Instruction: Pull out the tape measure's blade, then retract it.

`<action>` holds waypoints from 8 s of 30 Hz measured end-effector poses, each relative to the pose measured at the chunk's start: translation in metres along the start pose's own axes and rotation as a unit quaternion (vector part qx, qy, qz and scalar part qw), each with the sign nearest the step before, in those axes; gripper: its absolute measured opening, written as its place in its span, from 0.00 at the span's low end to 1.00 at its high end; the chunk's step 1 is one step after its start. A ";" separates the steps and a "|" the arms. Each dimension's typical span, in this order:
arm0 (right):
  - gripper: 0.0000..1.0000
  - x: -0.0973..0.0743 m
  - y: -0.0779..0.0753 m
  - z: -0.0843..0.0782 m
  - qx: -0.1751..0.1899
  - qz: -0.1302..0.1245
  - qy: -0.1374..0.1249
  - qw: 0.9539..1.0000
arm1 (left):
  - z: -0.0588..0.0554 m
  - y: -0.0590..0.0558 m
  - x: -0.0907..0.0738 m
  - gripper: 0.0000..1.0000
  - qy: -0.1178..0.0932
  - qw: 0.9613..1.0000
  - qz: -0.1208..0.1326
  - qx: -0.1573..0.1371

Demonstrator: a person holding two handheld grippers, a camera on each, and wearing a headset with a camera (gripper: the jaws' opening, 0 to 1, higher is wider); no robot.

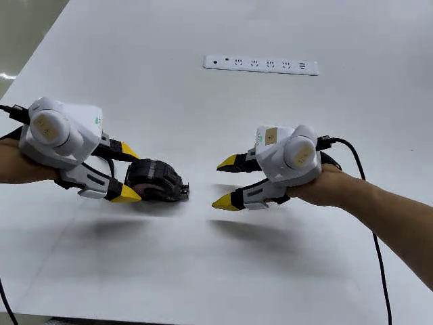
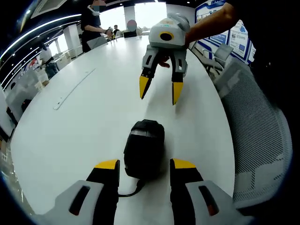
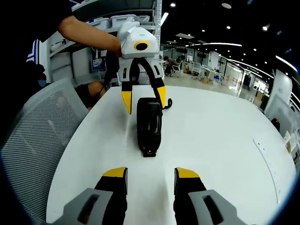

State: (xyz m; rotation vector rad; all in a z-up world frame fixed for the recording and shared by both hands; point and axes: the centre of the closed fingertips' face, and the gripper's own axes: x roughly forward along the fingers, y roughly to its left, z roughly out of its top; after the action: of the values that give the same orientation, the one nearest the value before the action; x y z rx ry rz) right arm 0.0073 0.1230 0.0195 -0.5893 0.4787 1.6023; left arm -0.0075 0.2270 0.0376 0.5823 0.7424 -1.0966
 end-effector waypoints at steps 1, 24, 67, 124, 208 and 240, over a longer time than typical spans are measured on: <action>0.36 0.002 0.000 0.001 0.000 0.002 0.000 1.000 | 0.000 0.000 0.001 0.37 0.001 1.000 -0.002 0.000; 0.21 0.043 0.000 0.012 -0.005 0.028 0.017 0.999 | -0.008 0.002 0.011 0.25 0.033 0.999 -0.027 0.019; 0.09 0.055 0.001 0.004 -0.048 0.030 0.035 0.998 | -0.008 0.002 0.010 0.23 0.027 0.999 -0.031 0.006; 0.09 -0.003 -0.005 -0.039 -0.037 0.015 0.048 0.998 | -0.009 0.001 0.010 0.23 0.038 0.999 -0.036 0.003; 0.09 -0.104 -0.003 -0.117 0.022 -0.014 0.084 0.996 | -0.008 0.001 0.011 0.23 0.052 0.998 -0.039 0.009; 0.11 -0.111 0.001 -0.127 0.028 -0.002 0.122 0.992 | -0.005 0.001 0.013 0.25 0.064 0.997 -0.042 0.025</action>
State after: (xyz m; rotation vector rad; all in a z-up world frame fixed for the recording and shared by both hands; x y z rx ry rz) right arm 0.0260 -0.0420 -0.0102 -0.7463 0.7018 1.5148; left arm -0.0044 0.2240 0.0241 0.6739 0.8595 -1.1646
